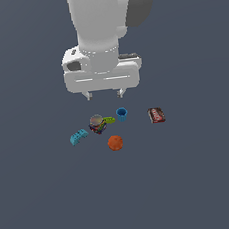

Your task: Pick up a designated object from a clutter of objects.

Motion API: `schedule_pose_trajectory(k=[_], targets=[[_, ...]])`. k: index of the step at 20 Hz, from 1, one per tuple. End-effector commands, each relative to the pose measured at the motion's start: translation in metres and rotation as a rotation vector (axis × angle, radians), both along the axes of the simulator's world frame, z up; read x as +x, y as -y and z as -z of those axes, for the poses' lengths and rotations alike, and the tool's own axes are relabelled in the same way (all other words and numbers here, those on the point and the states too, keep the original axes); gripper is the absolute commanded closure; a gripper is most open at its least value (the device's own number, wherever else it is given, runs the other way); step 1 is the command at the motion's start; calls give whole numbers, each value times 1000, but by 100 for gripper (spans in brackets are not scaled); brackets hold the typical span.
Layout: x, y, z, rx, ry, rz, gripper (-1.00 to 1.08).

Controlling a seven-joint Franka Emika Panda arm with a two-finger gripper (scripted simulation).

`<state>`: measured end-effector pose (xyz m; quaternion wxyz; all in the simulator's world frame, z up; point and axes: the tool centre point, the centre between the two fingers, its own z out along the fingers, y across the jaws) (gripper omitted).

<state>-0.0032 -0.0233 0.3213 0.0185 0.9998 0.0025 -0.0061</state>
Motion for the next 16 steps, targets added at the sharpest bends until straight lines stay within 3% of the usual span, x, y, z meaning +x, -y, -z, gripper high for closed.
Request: schedule_pose_trajectory(k=[1,16], targets=[[0,0,0,0,0,0,-92],[-6,18,-8,-4,2,14,-92]])
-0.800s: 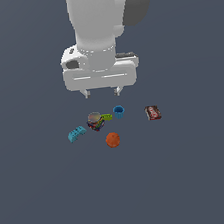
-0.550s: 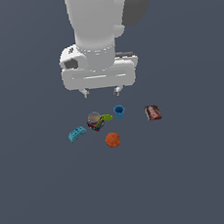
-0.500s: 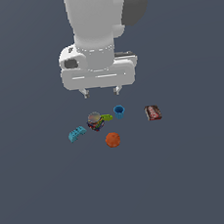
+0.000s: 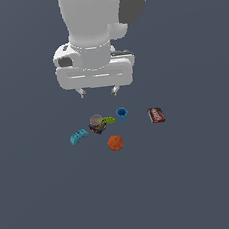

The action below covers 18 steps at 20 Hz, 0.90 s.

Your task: Pick up a designated object from a clutter of objects.

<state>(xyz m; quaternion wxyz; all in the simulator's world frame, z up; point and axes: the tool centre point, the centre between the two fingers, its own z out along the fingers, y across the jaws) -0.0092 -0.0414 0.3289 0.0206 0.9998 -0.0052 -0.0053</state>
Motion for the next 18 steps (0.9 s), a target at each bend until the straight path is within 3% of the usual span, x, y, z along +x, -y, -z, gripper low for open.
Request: schedule_pose_trajectory(k=[1,10,18], targets=[[0,0,0,0,0,0,-92],[-1,-1,20,5,3,64,-92],[-7,-3,62,16,9,205,-92]])
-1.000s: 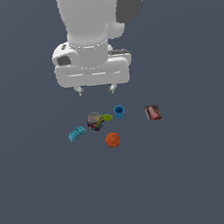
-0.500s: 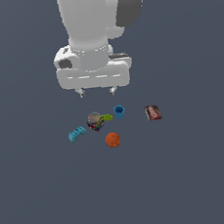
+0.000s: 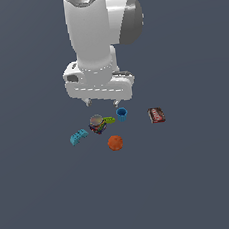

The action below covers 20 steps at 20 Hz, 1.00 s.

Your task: Pick up a designated object from a clutter of objects.

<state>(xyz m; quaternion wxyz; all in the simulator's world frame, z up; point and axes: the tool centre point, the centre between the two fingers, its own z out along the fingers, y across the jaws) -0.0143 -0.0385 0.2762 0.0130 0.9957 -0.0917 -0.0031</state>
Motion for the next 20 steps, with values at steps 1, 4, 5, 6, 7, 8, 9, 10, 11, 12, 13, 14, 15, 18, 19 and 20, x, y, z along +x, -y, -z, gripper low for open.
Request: schedule_pose_trajectory(k=[1,4,5,6,7,8,9,10,11,12,13,14,15,18,19,20], targets=[[-3,-1,16,4,2,55,-92],[-8,-2,38,9,4,134,-92],[-10,-2,46,11,5,160,-92],[-13,-3,53,12,5,188,-92],[-15,-3,61,14,6,215,-92],[-17,-3,68,15,7,242,-92],[-20,-3,75,16,7,269,-92],[-23,-4,82,18,8,296,-92],[-26,-4,89,19,8,324,-92],[-29,-4,96,20,9,351,-92],[-32,-4,103,21,9,379,-92],[-35,-5,109,22,10,406,-92],[-39,-5,116,22,10,434,-92],[-50,-5,135,24,11,517,-92],[-54,-5,141,24,12,545,-92],[-58,-5,148,24,12,573,-92]])
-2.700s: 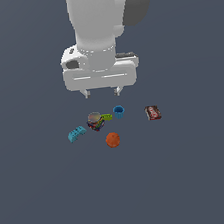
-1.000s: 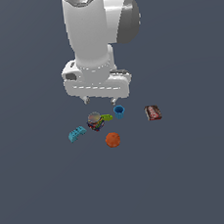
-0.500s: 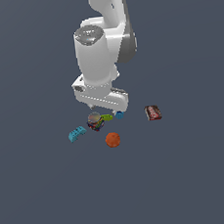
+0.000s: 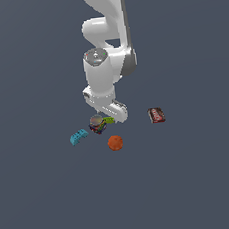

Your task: Pick up a designated object from a clutter of objects.

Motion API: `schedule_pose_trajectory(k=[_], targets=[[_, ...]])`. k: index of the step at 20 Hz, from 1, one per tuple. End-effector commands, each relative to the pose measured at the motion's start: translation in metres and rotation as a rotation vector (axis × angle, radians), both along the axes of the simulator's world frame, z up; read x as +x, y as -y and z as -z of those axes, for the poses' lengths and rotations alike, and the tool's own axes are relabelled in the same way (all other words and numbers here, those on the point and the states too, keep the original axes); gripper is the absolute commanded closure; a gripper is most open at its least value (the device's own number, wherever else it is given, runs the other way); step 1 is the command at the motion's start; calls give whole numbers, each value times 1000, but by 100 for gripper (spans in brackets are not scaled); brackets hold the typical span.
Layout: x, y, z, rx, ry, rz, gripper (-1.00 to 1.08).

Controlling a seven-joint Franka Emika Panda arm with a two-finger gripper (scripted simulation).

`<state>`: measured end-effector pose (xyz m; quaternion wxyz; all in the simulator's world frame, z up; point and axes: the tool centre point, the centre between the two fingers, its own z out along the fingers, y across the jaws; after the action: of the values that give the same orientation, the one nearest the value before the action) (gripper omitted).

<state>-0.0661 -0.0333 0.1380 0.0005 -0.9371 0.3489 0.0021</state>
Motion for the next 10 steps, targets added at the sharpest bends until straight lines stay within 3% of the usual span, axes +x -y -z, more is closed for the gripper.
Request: schedule_pose_trajectory(k=[1,10], targets=[[-10,0,15,1,1,71,-92],[-43,0,54,-1,2,270,-92]])
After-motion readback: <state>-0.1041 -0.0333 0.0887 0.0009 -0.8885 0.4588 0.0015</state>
